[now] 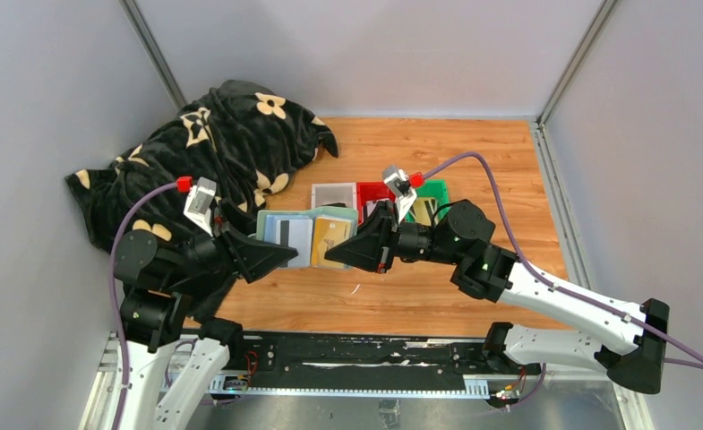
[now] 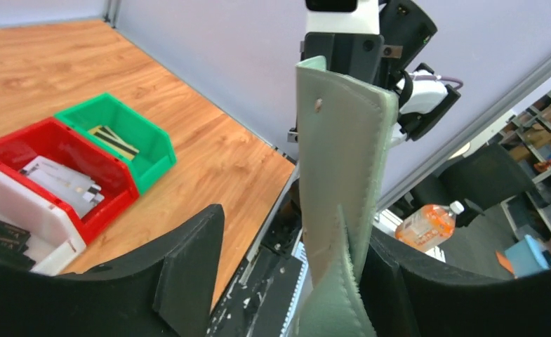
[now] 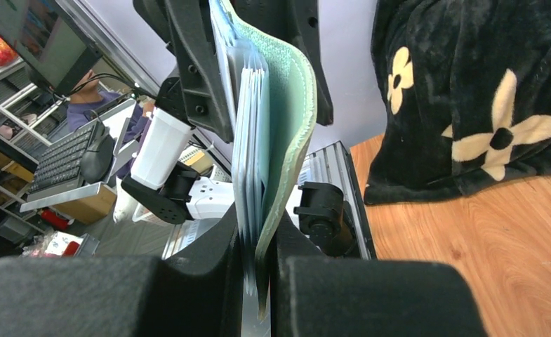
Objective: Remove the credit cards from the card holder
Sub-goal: Remove the credit card from the card holder.
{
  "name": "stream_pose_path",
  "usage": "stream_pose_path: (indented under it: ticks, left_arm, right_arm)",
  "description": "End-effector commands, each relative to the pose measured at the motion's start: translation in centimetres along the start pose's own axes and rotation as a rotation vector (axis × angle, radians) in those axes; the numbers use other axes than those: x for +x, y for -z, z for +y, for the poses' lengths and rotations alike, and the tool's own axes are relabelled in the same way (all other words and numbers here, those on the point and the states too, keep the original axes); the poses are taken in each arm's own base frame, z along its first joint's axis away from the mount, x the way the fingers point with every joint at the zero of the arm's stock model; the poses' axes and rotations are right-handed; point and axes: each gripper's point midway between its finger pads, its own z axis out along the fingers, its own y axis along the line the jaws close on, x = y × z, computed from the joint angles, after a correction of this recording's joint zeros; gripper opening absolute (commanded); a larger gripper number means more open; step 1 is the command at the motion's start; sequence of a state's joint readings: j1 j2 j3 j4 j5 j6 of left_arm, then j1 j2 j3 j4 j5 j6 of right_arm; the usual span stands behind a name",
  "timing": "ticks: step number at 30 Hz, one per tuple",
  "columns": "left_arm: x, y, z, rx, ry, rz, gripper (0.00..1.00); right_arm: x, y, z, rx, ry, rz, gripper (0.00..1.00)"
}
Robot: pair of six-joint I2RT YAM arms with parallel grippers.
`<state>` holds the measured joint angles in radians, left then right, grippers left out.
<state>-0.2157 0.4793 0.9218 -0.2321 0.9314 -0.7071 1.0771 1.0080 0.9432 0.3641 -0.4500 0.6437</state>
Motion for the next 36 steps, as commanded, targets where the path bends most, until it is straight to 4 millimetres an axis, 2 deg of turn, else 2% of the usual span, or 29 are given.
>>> stream_pose_path:
  ticks: [1, 6, 12, 15, 20, 27, 29, 33, 35, 36]
  left_arm:
    - [0.0, -0.4, 1.1, -0.026, 0.059, -0.014, 0.66]
    - [-0.2, -0.4, 1.6, -0.056, 0.061, -0.031, 0.59]
    - [-0.9, -0.6, 0.3, -0.002, 0.079, -0.04, 0.55]
    - [-1.4, -0.5, -0.6, 0.031, 0.079, -0.043, 0.44]
    - [-1.4, -0.6, -0.9, 0.048, 0.08, -0.035, 0.26]
    - [-0.8, -0.6, -0.6, 0.051, 0.102, -0.021, 0.24]
    - [-0.8, -0.6, -0.5, 0.044, 0.105, -0.023, 0.2]
    - [-0.7, -0.8, 0.2, 0.017, 0.122, -0.024, 0.09]
    - [-0.5, -0.9, 0.6, 0.01, 0.142, -0.021, 0.05]
    - [-0.5, -0.9, 0.7, 0.01, 0.149, -0.021, 0.03]
  right_arm:
    - [-2.0, 0.1, 2.1, -0.093, 0.023, -0.067, 0.0]
    - [-1.8, 0.2, 1.6, -0.075, 0.022, -0.062, 0.0]
    - [-1.0, 0.1, 0.7, -0.042, 0.016, -0.037, 0.0]
    - [-0.7, 0.3, 0.5, -0.036, 0.011, -0.036, 0.0]
    - [-1.2, 0.6, 0.5, -0.055, -0.01, -0.083, 0.0]
    - [-1.6, -0.1, 0.7, -0.097, -0.049, -0.111, 0.0]
    - [-1.7, -0.1, 0.4, -0.089, -0.063, -0.122, 0.0]
    - [-2.3, 0.2, -0.8, -0.051, -0.108, -0.159, 0.2]
    - [-2.5, 0.5, -1.0, -0.052, -0.122, -0.176, 0.36]
    - [-2.4, 0.6, -1.1, -0.053, -0.128, -0.174, 0.4]
